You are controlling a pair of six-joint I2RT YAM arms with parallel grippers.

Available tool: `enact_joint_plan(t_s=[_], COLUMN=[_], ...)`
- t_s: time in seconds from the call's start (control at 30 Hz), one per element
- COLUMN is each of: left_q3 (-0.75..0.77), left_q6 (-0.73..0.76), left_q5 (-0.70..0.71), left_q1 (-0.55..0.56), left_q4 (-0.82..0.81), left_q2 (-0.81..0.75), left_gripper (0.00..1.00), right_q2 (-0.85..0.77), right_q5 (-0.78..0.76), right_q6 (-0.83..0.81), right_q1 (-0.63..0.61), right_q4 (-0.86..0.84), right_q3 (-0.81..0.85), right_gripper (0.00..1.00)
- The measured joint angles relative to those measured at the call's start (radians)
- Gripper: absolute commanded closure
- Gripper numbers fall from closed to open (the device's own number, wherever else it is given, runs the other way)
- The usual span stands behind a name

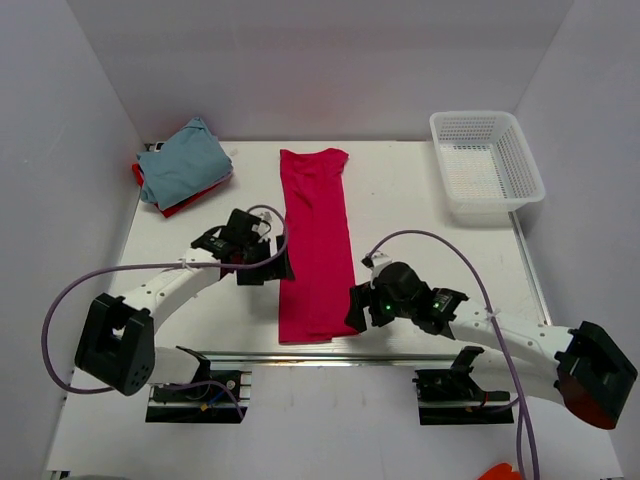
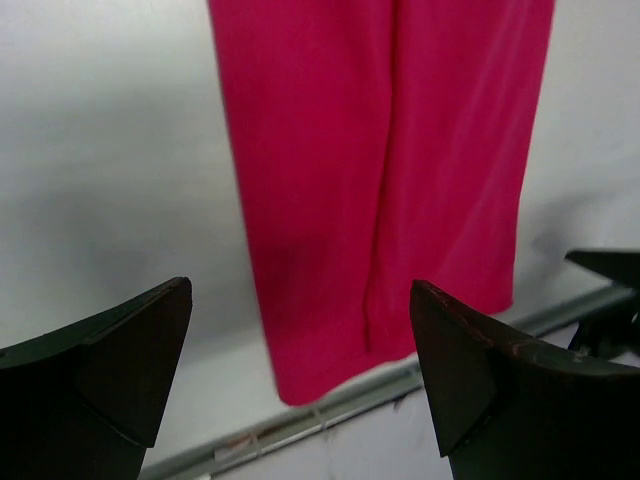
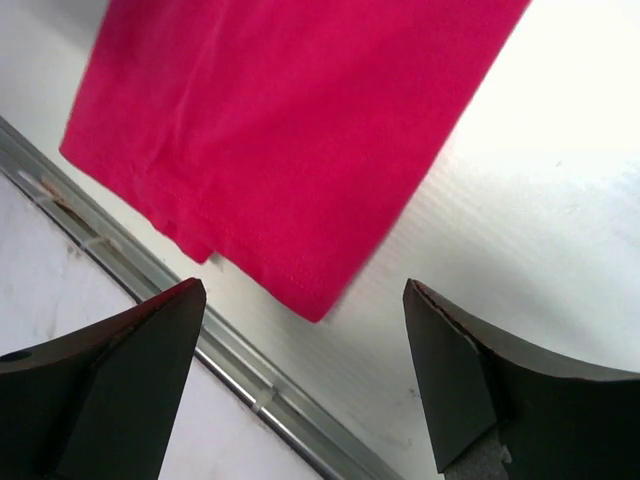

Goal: Fold and stack the t-shirts
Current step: Grab the bottom of the folded rectangular tshirt with both arms

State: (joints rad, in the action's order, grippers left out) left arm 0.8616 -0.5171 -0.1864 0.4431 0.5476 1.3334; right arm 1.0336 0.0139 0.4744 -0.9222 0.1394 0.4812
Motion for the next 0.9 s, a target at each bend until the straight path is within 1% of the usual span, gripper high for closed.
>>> enact_joint_plan(t_s=[0.1, 0.2, 0.3, 0.37, 0.4, 0.43, 0.47, 0.5, 0.6, 0.67, 0.7, 0.73, 0.77, 0.8, 0.83, 0.87, 0.9], left_q3=[-0.063, -0.145, -0.197, -0.210, -0.212, -0.215, -0.218, -0.221, -0.224, -0.224, -0.224, -0.220, -0.213, -0.203, -0.191, -0.179, -0.171], left_q6=[-0.004, -0.010, -0.014, -0.016, -0.019, -0.023, -0.026, -0.027, -0.039, -0.049, -0.054, -0.056, -0.058, -0.059, -0.058, -0.058, -0.057], left_q5=[-0.053, -0.100, -0.125, -0.126, -0.127, -0.128, -0.129, -0.132, -0.148, -0.157, -0.163, -0.169, -0.176, -0.178, -0.174, -0.170, -0.169], left_q1=[0.041, 0.077, 0.119, 0.143, 0.158, 0.170, 0.181, 0.194, 0.229, 0.249, 0.258, 0.267, 0.276, 0.283, 0.290, 0.296, 0.301], left_q4=[0.042, 0.072, 0.106, 0.121, 0.126, 0.124, 0.119, 0.116, 0.105, 0.091, 0.084, 0.079, 0.081, 0.086, 0.093, 0.101, 0.108], left_q2=[-0.017, -0.048, -0.047, -0.043, -0.039, -0.033, -0.027, -0.018, 0.013, 0.023, 0.029, 0.041, 0.059, 0.078, 0.094, 0.111, 0.125], left_gripper=[0.00, 0.00, 0.00, 0.05, 0.09, 0.13, 0.16, 0.21, 0.22, 0.27, 0.32, 0.34, 0.37, 0.42, 0.45, 0.47, 0.50], right_q2=[0.044, 0.098, 0.134, 0.151, 0.161, 0.170, 0.177, 0.184, 0.205, 0.214, 0.220, 0.229, 0.238, 0.248, 0.261, 0.277, 0.289], right_q5=[0.043, 0.074, 0.102, 0.119, 0.125, 0.130, 0.138, 0.146, 0.172, 0.184, 0.191, 0.200, 0.211, 0.217, 0.222, 0.227, 0.240], right_q6=[0.013, 0.020, 0.022, 0.024, 0.026, 0.027, 0.028, 0.028, 0.033, 0.035, 0.038, 0.039, 0.038, 0.032, 0.032, 0.037, 0.043], right_q1=[0.006, 0.012, 0.016, 0.023, 0.026, 0.026, 0.029, 0.033, 0.040, 0.045, 0.047, 0.050, 0.052, 0.054, 0.057, 0.058, 0.061], right_q4=[0.000, -0.006, -0.014, -0.022, -0.025, -0.028, -0.036, -0.044, -0.068, -0.084, -0.091, -0.099, -0.111, -0.117, -0.117, -0.114, -0.118], right_q3=[-0.006, -0.006, -0.006, -0.006, -0.006, -0.006, -0.006, -0.006, -0.006, -0.006, -0.006, -0.006, -0.006, -0.006, -0.006, -0.006, -0.006], right_gripper=[0.21, 0.21, 0.28, 0.28, 0.28, 0.29, 0.33, 0.35, 0.35, 0.38, 0.40, 0.46, 0.64, 0.75, 0.82, 0.83, 0.91])
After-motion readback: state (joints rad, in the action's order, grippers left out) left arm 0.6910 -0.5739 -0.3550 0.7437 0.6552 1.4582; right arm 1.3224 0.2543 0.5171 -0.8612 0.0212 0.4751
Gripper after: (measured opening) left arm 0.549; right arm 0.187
